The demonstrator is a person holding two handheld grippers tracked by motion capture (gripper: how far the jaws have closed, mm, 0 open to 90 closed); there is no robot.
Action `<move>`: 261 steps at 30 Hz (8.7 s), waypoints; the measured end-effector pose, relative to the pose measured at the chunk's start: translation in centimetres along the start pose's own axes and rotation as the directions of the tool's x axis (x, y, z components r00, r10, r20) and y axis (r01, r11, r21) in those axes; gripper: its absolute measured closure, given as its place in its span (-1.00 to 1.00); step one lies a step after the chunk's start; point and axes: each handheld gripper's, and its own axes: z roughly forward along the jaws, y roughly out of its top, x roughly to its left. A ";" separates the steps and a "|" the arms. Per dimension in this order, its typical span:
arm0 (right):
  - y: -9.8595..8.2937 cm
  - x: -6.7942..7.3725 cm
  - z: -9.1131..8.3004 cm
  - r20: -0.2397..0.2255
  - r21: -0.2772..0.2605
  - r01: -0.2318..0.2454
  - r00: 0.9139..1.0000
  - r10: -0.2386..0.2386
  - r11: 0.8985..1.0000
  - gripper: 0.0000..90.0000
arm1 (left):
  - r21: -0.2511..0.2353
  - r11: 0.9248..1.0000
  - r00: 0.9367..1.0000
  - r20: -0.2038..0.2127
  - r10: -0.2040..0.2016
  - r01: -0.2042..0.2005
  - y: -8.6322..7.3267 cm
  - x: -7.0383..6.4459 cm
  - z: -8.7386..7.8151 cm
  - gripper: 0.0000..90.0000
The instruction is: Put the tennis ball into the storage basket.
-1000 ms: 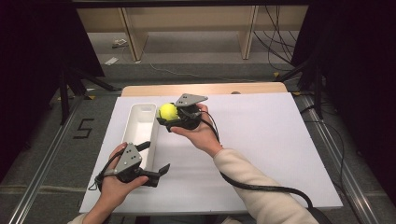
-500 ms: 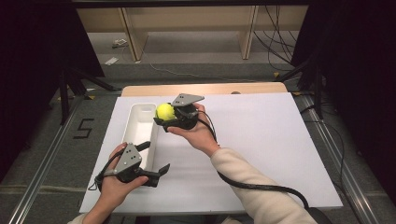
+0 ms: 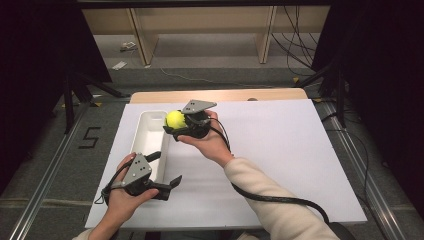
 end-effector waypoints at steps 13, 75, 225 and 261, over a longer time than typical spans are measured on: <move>0.1 0.0 0.6 -0.009 0.009 -0.007 1.000 0.007 1.000 -0.40 | 0.000 1.000 1.000 0.002 0.002 -0.002 0.0 0.0 0.0 -1.00; 2.5 1.4 4.5 -0.081 0.052 0.029 0.996 -0.025 0.998 -0.40 | -0.005 1.000 1.000 0.008 0.008 -0.008 0.1 -0.2 -0.1 -1.00; -0.6 -4.1 -3.0 0.003 0.122 -0.016 1.000 0.015 0.992 -0.66 | -0.008 1.000 1.000 0.008 0.015 -0.015 0.2 -0.3 -0.1 -1.00; -3.1 -7.6 -9.4 0.115 0.091 -0.078 0.991 0.067 0.993 -0.65 | -0.009 1.000 1.000 0.006 0.014 -0.014 0.2 -0.4 0.0 -1.00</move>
